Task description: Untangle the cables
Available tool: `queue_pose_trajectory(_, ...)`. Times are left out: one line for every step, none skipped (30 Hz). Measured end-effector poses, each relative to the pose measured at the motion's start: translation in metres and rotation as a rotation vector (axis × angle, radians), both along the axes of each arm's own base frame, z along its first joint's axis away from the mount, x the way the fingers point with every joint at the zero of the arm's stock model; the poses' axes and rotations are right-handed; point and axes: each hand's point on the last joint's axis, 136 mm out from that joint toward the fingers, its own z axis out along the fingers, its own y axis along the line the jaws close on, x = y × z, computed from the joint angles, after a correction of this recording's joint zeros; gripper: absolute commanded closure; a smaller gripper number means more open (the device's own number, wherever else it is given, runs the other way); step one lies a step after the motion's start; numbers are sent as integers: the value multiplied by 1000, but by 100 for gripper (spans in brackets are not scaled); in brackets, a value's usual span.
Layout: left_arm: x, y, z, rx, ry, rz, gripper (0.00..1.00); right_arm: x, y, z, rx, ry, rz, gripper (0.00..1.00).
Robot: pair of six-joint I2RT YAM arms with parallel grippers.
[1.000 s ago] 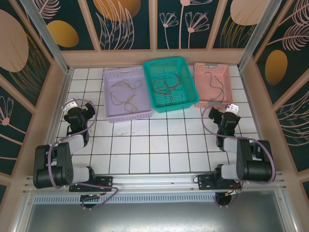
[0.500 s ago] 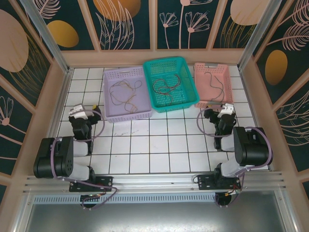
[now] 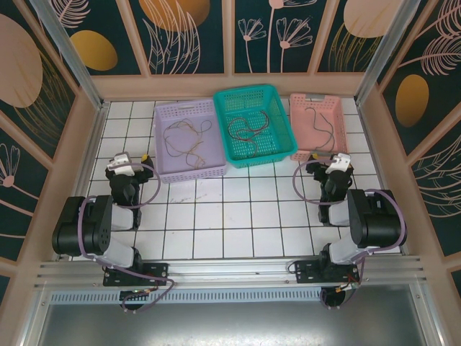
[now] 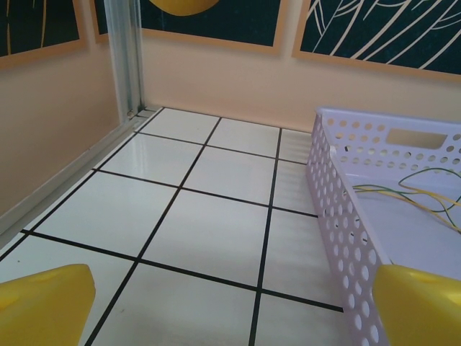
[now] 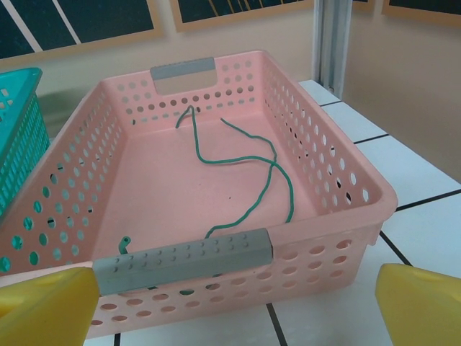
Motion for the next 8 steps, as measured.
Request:
queue_pose_trajectory(0, 0, 0, 0, 0, 0, 1, 0, 0, 0, 0, 0, 1, 1)
queue_pose_trajectory(0, 0, 0, 0, 0, 0, 1, 0, 1, 0, 0, 0, 2, 1)
queue_pose_trajectory(0, 0, 0, 0, 0, 0, 2, 0, 1, 0, 0, 0, 2, 1)
queue_pose_trajectory(0, 0, 0, 0, 0, 0, 2, 0, 1, 0, 0, 0, 2, 1)
queue_pose_trajectory(0, 0, 0, 1, 0, 0, 1, 0, 1, 0, 0, 0, 2, 1)
queue_pose_trajectory(0, 0, 0, 3, 0, 0, 2, 0, 1, 0, 0, 0, 2, 1)
queue_pose_trajectory(0, 0, 0, 3, 1, 0, 1, 0, 1, 0, 0, 0, 2, 1)
queue_pose_trajectory(0, 0, 0, 3, 1, 0, 2, 0, 1, 0, 0, 0, 2, 1)
